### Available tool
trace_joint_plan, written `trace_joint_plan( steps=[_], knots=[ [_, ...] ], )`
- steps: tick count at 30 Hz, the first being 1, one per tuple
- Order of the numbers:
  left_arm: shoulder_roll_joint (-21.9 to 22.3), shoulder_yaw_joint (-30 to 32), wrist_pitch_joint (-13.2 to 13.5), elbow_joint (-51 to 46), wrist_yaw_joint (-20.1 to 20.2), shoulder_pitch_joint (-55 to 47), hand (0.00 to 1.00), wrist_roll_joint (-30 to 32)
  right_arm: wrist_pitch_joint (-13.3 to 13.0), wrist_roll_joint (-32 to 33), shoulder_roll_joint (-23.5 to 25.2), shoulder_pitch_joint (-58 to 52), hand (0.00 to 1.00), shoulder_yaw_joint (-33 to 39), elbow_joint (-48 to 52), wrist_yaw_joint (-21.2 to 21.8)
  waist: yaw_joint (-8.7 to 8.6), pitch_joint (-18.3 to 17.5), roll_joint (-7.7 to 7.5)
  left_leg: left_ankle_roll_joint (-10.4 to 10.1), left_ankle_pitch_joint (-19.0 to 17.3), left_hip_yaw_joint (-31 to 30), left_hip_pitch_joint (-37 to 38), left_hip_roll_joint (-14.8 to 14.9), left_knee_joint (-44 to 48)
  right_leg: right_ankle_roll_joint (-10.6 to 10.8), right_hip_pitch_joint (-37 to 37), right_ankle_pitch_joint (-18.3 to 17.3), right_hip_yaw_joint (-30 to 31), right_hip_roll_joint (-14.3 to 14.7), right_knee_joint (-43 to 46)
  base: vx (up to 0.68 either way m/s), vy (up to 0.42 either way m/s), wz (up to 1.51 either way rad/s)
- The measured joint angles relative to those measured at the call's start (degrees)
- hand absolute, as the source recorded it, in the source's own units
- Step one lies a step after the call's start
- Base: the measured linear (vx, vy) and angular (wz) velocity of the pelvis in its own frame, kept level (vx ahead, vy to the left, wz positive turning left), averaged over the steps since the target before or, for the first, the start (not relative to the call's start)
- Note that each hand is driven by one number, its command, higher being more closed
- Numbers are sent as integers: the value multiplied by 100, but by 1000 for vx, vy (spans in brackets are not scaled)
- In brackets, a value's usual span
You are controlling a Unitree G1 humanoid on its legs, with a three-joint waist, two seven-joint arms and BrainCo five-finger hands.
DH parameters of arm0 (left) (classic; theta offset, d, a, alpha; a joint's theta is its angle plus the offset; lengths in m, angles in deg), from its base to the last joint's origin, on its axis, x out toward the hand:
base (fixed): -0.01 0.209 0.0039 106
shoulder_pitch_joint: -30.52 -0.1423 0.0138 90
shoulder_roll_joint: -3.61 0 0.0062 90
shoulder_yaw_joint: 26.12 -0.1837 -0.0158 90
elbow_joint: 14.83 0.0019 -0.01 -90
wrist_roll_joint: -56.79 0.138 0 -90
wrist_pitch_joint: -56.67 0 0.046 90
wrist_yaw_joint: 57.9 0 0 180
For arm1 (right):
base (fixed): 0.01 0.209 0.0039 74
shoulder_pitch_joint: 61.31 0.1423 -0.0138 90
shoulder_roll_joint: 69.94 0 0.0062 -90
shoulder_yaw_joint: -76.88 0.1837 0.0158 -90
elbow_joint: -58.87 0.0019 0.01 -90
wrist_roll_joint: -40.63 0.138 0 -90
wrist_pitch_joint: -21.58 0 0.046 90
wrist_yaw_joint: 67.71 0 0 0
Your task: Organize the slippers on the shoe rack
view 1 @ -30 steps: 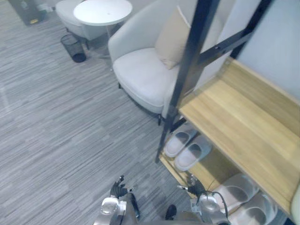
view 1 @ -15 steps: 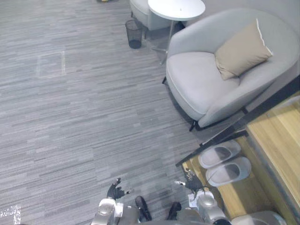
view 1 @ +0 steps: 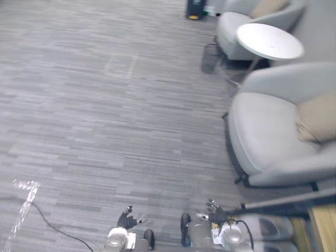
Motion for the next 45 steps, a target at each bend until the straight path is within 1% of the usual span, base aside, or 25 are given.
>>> trace_joint_plan(
  steps=[3,4,7,9,11,13,14,16,17,18,19,22,24,26,27,29,30,31,32,34,36,37,39,43,45],
  knots=[
    [124,222,-7,-150,15,41,0,-5,-1,23,16,26,0,-8,36,1,2,88,64,-270,-149,969,-592,641,1905,-123,823,45,-261,279,-578,374,-147,37],
    [146,218,-3,-226,28,11,0,-16,-4,103,30,11,0,-39,37,1,84,93,46,-172,-169,1610,-612,1000,2420,-137,1207,36,-316,354,-794,370,-64,8],
    [208,289,-5,-318,41,53,0,-38,-9,117,-20,145,0,-21,59,-8,117,118,7,176,-415,2364,-1029,1467,2898,-161,1683,6,-301,280,-1144,391,62,2],
    [191,403,-4,-334,40,158,0,-39,-9,117,-8,212,0,-20,61,-7,147,186,-76,203,-417,2503,-1431,1524,2755,-109,1785,-25,-360,67,-1161,344,185,20],
    [150,394,-2,-356,46,287,0,-39,-3,116,-1,126,0,-7,49,-5,177,235,-119,426,-129,2542,-1882,1465,1925,15,2030,-98,-607,-220,-1168,398,264,51],
    [125,389,2,-440,36,313,0,-35,16,110,6,52,0,31,-29,-28,238,195,-148,602,1128,2340,-2045,1097,920,482,2334,-371,-781,-500,-1125,486,332,76],
    [28,401,0,-442,-13,416,0,-36,16,89,61,71,0,-36,-1,-7,249,193,-262,696,945,2286,-2130,838,977,425,2330,-220,-787,-656,-1109,356,235,75],
    [-56,500,-6,-423,-22,416,0,-36,2,90,98,122,0,-20,12,-4,345,190,-267,721,640,2226,-2169,746,1228,596,2307,43,-762,-766,-875,369,246,42],
    [-21,580,-42,-312,-37,331,0,-35,-4,77,100,154,0,-8,6,3,348,194,-297,712,291,2204,-1982,606,1280,824,2037,187,-649,-1033,120,578,418,26],
    [-56,578,-63,-286,-66,291,0,-38,-9,64,96,157,0,-6,6,4,359,217,-329,707,173,2206,-1781,486,1183,826,1768,365,-492,-1236,898,571,426,28],
    [-152,490,-110,-231,-83,221,0,-37,-6,-15,105,148,0,-8,4,7,327,248,-349,681,62,2176,-1295,277,895,581,1125,458,-158,-1483,2582,465,329,25],
    [-173,381,-138,-197,-126,29,0,-36,-8,-13,104,6,0,-22,14,19,267,256,-282,691,-4,2117,-171,98,63,405,170,68,-71,-1240,4113,489,192,11],
    [-155,282,-136,-190,-154,15,0,-36,-33,-12,78,21,0,-23,56,40,174,286,-213,681,35,2112,436,70,-425,181,-493,-333,-429,-957,3883,569,116,4],
    [-140,265,-129,-184,-160,161,0,-35,-71,-7,12,100,0,-19,64,40,5,299,-196,586,-53,1993,858,83,-765,91,-1147,-409,-663,-476,2164,524,20,32],
    [-142,265,-127,-186,-160,200,0,-35,-72,-6,-8,100,0,-18,62,38,-37,299,-193,557,-75,1964,935,91,-836,126,-1207,-303,-650,-350,1581,560,-22,45],
    [-136,260,-117,-185,-159,297,0,-32,-76,58,-3,72,0,71,76,35,-134,317,-199,299,-228,1870,1360,91,-1074,60,-1261,566,-576,-16,-307,550,-63,44],
    [-125,262,-117,-173,-159,284,0,-25,-73,89,4,69,0,113,73,34,-200,310,-178,102,-350,1798,1605,133,-1135,-145,-1186,1287,-375,114,-473,676,-142,40],
    [-61,272,-113,-124,-159,312,0,-19,-63,91,-33,105,0,132,65,43,-219,265,-52,26,-393,1744,1772,290,-1113,-423,-1174,1360,-302,255,-225,709,-155,28],
    [-42,272,-78,-113,-149,309,0,-7,-59,96,-59,162,0,145,64,37,-187,219,82,-30,-365,1711,1720,448,-858,-500,-1242,1076,-316,269,121,758,-193,22],
    [98,345,-58,-77,-151,287,0,31,-37,99,-158,171,0,197,88,46,-237,301,251,-270,-138,1655,1153,799,1053,-497,-937,430,-446,281,487,815,-218,21],
    [238,490,-65,-104,-148,184,0,45,36,120,-210,122,0,187,84,34,-205,374,417,-105,562,1672,416,1454,3396,-536,-128,126,-486,457,206,804,-134,5],
    [288,604,-61,-130,-152,89,0,50,54,152,-137,111,0,183,86,21,-169,403,372,33,417,1828,1,1814,4608,-529,520,-29,-417,543,-117,609,-53,-19],
    [261,620,-58,-239,-147,9,0,49,49,241,-16,92,0,184,83,0,-33,378,198,203,283,2034,-521,1885,4871,-469,1157,-120,-240,536,-622,556,-42,-32],
    [103,633,-4,-476,-150,88,0,48,66,231,68,239,0,187,7,-4,169,419,14,202,77,2090,-1657,1340,2455,-290,1987,-214,9,276,-1296,524,56,-34],
    [102,628,-9,-521,-173,63,0,44,78,219,2,254,0,203,2,-14,278,429,-17,159,953,1818,-1662,785,36,-119,2330,-316,177,36,-1396,680,257,-67]
  ],
)
